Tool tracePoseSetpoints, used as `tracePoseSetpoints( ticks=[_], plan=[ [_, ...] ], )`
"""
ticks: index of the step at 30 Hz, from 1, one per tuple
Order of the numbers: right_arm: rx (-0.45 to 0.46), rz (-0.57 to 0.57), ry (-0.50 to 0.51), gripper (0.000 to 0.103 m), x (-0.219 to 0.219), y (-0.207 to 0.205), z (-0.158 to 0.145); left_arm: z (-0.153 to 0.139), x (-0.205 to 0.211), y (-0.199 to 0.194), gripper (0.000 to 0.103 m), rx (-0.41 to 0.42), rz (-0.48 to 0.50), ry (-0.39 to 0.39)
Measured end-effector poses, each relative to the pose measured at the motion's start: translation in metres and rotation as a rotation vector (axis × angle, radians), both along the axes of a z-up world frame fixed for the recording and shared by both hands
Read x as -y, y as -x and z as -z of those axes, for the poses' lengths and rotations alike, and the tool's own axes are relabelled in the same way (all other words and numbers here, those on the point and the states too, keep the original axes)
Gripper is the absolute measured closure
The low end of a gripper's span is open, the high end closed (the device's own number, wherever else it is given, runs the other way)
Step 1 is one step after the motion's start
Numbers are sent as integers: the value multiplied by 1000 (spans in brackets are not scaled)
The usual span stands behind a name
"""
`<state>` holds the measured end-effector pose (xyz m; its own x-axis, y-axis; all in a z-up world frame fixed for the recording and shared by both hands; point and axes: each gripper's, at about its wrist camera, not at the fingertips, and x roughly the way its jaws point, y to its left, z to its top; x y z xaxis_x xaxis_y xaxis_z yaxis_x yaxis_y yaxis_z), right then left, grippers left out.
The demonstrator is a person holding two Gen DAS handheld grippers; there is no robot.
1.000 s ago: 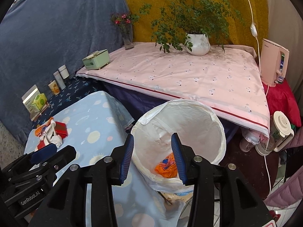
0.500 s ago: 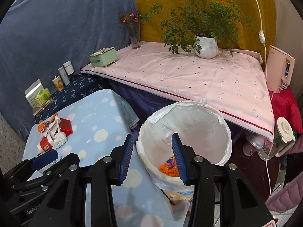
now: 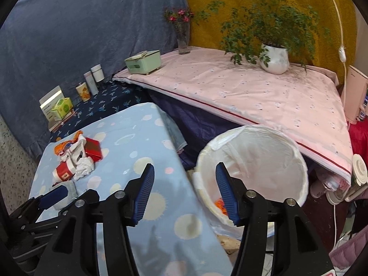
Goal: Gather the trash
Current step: 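Move both tools back over the table toward the pouch and scrunchie, then grasp the dark red scrunchie with the left tool while the right tool grasps the grey pouch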
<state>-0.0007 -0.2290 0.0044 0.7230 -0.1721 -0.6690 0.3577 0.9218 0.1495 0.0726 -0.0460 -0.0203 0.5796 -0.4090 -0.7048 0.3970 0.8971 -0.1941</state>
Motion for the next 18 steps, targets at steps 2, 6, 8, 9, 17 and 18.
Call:
tracePoseSetpoints(
  ticks=[2,6,8,9,17,18],
  plan=[
    [-8,-31,0,47,-13,-10,4,8,-21,-11,18,-20,-47,-5],
    [-26,-92,-8,47,-42,-32,14,27,-69,-34,18,-65,-150,-20],
    [-35,-123,-13,47,-58,-43,19,36,-91,-43,18,-83,-192,-28],
    [-38,-136,-14,47,-66,-47,22,40,-102,-47,18,-90,-213,-33],
    [-85,-271,-33,47,-137,-82,47,62,-192,-69,18,-142,-359,-46],
    [-93,-289,-29,47,-147,-87,51,64,-202,-71,18,-150,-373,-42]
  ],
)
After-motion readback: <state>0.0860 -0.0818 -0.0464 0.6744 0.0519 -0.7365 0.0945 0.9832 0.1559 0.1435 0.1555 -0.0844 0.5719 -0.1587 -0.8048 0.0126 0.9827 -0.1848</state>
